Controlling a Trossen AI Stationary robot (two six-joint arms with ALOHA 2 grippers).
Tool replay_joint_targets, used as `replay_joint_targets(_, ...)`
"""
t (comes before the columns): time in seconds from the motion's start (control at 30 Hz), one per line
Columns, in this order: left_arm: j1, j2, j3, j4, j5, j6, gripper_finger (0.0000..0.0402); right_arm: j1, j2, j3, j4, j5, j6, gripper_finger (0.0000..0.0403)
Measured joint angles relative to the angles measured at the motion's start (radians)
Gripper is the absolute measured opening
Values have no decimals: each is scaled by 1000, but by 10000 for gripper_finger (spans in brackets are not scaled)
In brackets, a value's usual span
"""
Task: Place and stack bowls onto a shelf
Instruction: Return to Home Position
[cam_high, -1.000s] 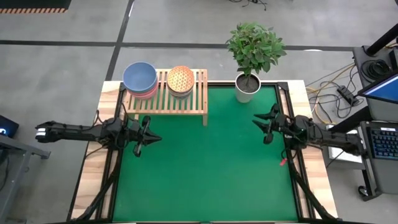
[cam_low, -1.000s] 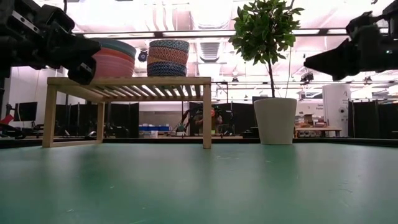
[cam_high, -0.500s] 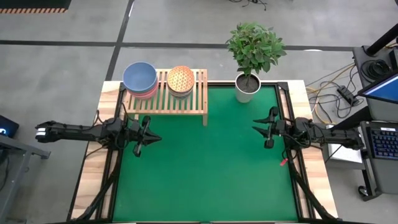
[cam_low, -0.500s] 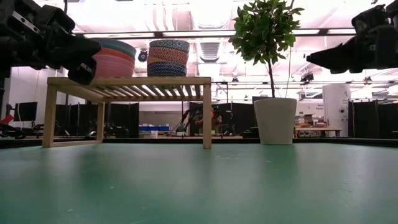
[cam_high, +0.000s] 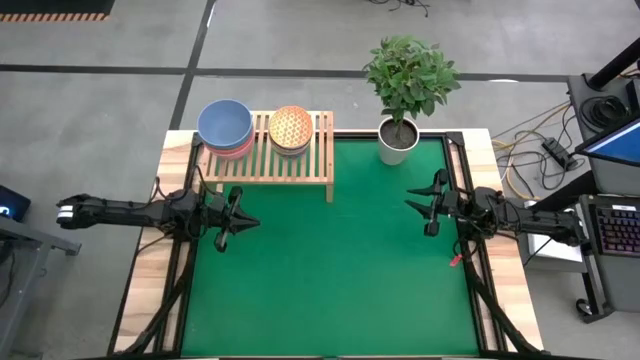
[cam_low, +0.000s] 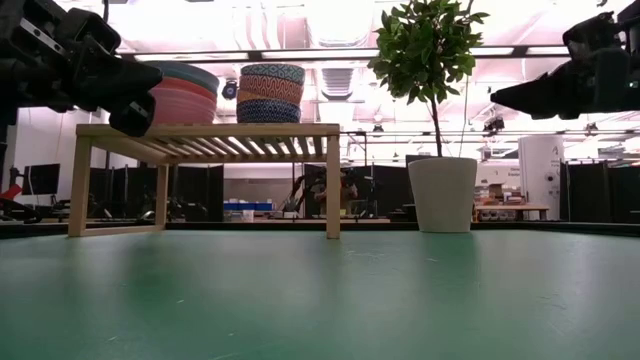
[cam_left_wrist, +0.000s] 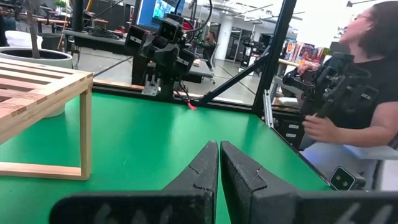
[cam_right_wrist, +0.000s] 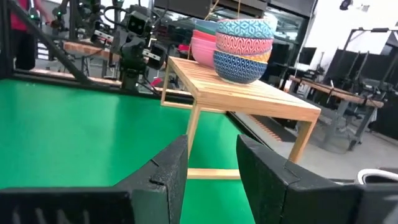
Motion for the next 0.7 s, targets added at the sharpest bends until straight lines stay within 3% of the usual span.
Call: replay_joint_targets(0.7, 0, 1, 0, 0, 0, 0, 0, -14, 10, 1, 9, 2, 26, 122)
